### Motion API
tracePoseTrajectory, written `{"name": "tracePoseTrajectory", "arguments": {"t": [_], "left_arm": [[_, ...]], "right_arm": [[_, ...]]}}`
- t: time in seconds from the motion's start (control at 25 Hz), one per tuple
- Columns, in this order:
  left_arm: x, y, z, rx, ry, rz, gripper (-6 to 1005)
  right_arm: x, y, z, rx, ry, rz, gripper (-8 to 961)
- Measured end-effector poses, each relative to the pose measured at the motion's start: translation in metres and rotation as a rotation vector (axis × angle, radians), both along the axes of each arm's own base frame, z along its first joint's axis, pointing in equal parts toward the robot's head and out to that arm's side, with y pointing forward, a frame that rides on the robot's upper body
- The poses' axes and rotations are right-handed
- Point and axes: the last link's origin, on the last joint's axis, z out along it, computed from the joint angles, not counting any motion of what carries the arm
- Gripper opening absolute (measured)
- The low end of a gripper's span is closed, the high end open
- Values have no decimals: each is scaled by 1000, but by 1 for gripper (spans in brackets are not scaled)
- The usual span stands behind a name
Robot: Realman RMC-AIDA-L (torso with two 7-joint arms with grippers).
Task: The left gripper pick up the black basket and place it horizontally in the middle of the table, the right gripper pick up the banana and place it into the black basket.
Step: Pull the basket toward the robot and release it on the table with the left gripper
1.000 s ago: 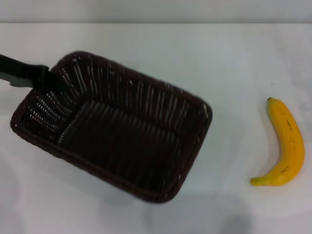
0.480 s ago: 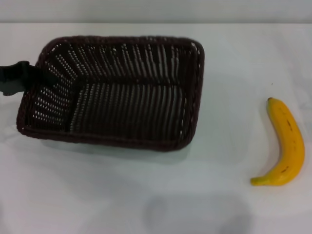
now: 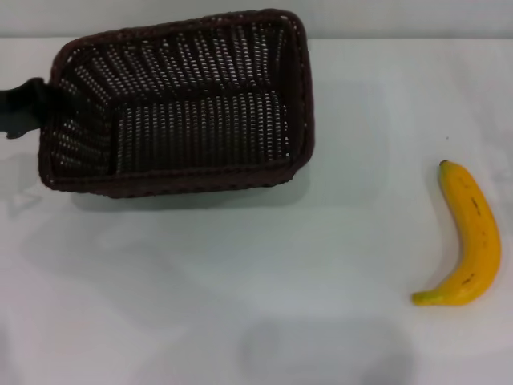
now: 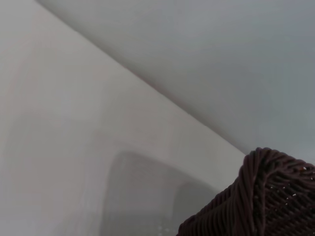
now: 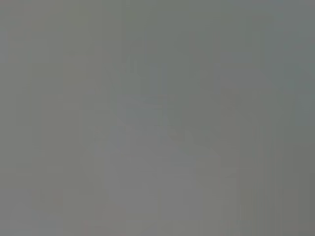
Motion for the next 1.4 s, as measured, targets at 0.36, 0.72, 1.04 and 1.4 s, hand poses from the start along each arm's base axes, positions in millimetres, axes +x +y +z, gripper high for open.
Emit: {"name": "tracePoseTrajectory", "arguments": {"t": [0.36,0.72,1.04,1.4], "left_arm": [[20,13,-27,-36,7,-18,208],[28,16,-32,-57,10,-39,304],[43,23,-41,-68,70,-142,467],[41,27,-29,3,134,-196,696]], "right_arm": [[3,-4,-2,-5,-1,-10,839],[3,-4,-3,-7,-2,-11,839],[-1,0,-2,-7,-1,-1,839],[-2,3,-3,-9,2,-6,839]]}}
